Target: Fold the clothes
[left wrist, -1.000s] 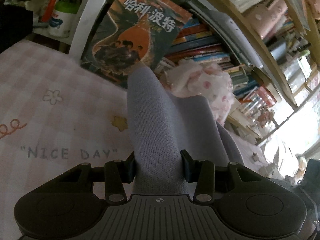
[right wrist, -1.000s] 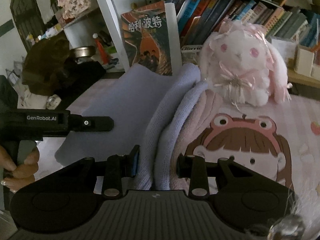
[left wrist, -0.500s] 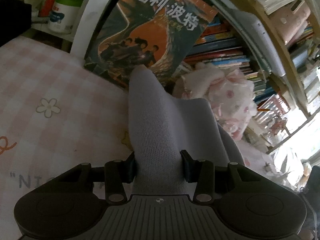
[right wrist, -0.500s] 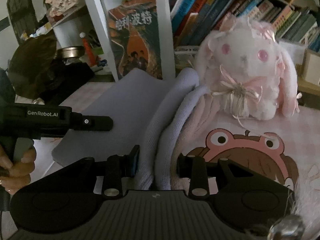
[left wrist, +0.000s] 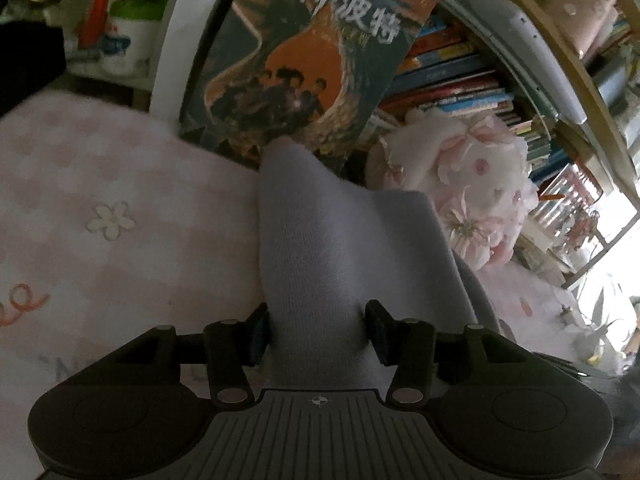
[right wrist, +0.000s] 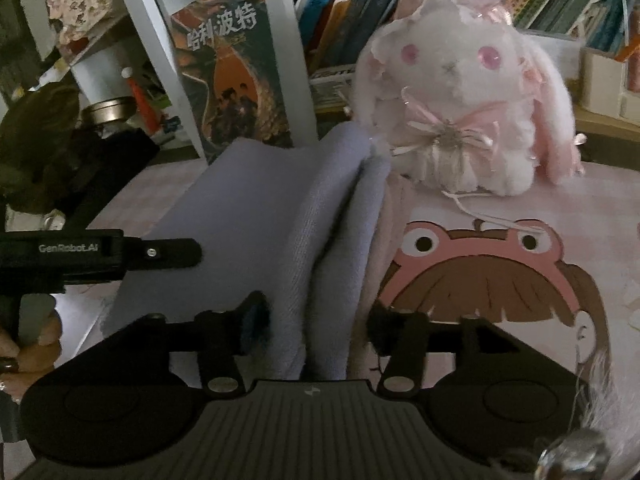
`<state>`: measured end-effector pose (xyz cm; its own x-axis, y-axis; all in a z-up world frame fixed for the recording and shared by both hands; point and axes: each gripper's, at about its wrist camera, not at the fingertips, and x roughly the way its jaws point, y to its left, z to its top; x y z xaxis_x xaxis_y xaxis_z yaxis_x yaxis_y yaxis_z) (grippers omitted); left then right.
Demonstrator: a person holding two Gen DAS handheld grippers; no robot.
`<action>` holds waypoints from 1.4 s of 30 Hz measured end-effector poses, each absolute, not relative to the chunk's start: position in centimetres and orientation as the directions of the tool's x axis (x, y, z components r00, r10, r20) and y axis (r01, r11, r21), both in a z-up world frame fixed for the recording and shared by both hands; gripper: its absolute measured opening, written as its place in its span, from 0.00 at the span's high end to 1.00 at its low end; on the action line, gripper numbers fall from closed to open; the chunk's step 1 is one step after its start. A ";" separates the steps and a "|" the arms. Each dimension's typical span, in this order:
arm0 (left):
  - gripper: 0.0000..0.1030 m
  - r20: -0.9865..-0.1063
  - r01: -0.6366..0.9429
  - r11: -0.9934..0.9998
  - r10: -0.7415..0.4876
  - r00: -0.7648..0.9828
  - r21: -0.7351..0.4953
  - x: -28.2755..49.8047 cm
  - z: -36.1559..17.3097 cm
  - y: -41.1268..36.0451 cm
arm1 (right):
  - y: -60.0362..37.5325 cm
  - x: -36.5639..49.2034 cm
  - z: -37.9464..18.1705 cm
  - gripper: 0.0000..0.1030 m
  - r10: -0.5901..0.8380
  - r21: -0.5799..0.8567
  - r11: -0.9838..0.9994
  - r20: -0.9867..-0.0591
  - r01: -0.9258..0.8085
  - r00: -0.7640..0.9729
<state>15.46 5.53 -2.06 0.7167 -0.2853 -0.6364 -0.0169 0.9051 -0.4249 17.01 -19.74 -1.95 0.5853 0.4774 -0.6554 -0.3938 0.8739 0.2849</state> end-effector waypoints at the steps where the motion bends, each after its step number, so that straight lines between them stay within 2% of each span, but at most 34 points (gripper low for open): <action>1: 0.51 -0.632 -0.014 0.912 -0.273 0.726 -0.410 15.1 -1.8 5.4 | -19.9 16.7 -1.7 0.39 0.476 0.285 0.875 -0.649 -0.391 0.594; 7: 0.40 -0.596 0.017 0.956 -0.195 0.779 -0.292 12.6 0.0 4.3 | -20.7 14.9 -0.5 0.21 0.442 0.255 0.895 -0.622 -0.367 0.646; 11: 0.25 -0.571 0.033 0.979 -0.146 0.808 -0.203 10.9 1.1 3.5 | -20.6 13.5 -0.4 0.17 0.387 0.208 0.920 -0.619 -0.333 0.684; 15: 0.11 -0.582 0.053 0.995 -0.091 0.808 -0.082 9.0 1.4 2.1 | -20.3 11.7 -0.4 0.14 0.301 0.138 0.951 -0.626 -0.278 0.720; 22: 0.08 -0.573 0.050 0.999 -0.033 0.819 0.013 6.1 1.2 0.4 | -20.2 8.5 -0.4 0.13 0.232 0.060 0.966 -0.631 -0.252 0.740; 26: 0.07 -0.570 0.048 0.999 -0.030 0.821 0.016 4.7 1.0 0.1 | -20.3 6.7 -0.6 0.05 0.222 0.057 0.969 -0.619 -0.239 0.754; 42: 0.06 -0.611 -0.012 1.000 -0.003 0.792 -0.021 2.3 -0.7 0.3 | -20.0 3.3 -2.0 0.01 0.194 0.057 0.977 -0.637 -0.206 0.746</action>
